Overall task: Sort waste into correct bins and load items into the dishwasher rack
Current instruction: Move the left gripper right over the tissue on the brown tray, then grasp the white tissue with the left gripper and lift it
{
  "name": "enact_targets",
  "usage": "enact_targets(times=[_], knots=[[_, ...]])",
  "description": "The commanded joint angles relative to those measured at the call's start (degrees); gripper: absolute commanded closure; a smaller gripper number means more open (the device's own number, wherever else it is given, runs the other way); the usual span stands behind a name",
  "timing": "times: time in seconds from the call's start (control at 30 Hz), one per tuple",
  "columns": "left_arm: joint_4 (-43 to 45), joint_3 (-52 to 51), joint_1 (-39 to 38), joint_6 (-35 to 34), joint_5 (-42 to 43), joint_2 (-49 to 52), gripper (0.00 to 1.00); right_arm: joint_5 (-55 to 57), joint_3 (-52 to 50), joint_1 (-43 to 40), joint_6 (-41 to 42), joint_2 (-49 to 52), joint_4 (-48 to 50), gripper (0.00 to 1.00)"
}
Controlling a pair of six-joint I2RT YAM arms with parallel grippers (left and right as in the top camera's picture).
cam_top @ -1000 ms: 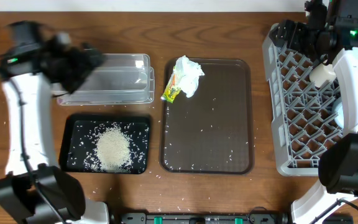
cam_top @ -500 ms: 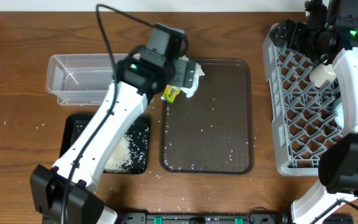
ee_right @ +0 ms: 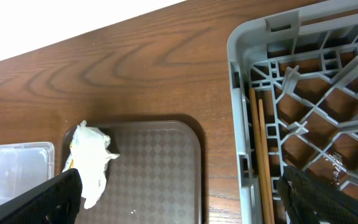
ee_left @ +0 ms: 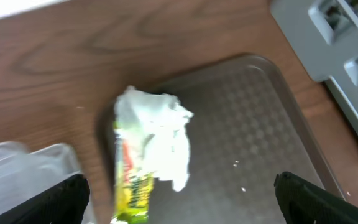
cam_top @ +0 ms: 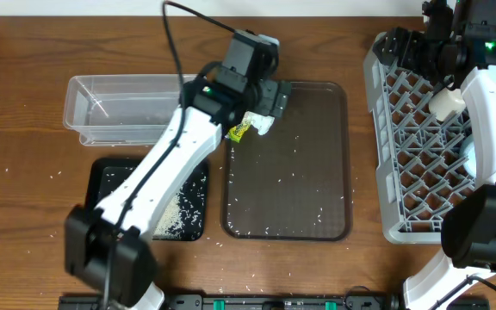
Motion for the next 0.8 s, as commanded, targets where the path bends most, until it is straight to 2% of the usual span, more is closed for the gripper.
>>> enact_targets(times=[0.0,0.2,0.27,0.3,0.5,0.77], knots=[[1.4,0.28,0.13,1.68,3.48,5.07,0.02,-0.2,0.74,0.04,0.42,-0.55,-0.07,0.01],[4.74,0.28,-0.02,1.68,3.45,11.67,0.0,-0.17,0.72,0.04,0.42,-0.55,-0.07,0.01],[5.31,0.28,-0.2,1.68,3.45,13.42,0.09,-0.2,0.72,0.04,0.42,-0.55,-0.07,0.01],[5.42,0.28,-0.22,1.68,3.45,14.08,0.11,-0.2,0.72,0.04,0.42,-0.55,-0.07,0.01],[5.53,0.28,-0.24,1.68,3.45,17.38,0.16,-0.2,0.72,0.04,0.42,-0.55,-0.07,0.01],[6.12,0.28,-0.31,1.68,3.45,20.52,0.18,-0.2,0.74,0.04,0.42,-0.55,-0.07,0.01]])
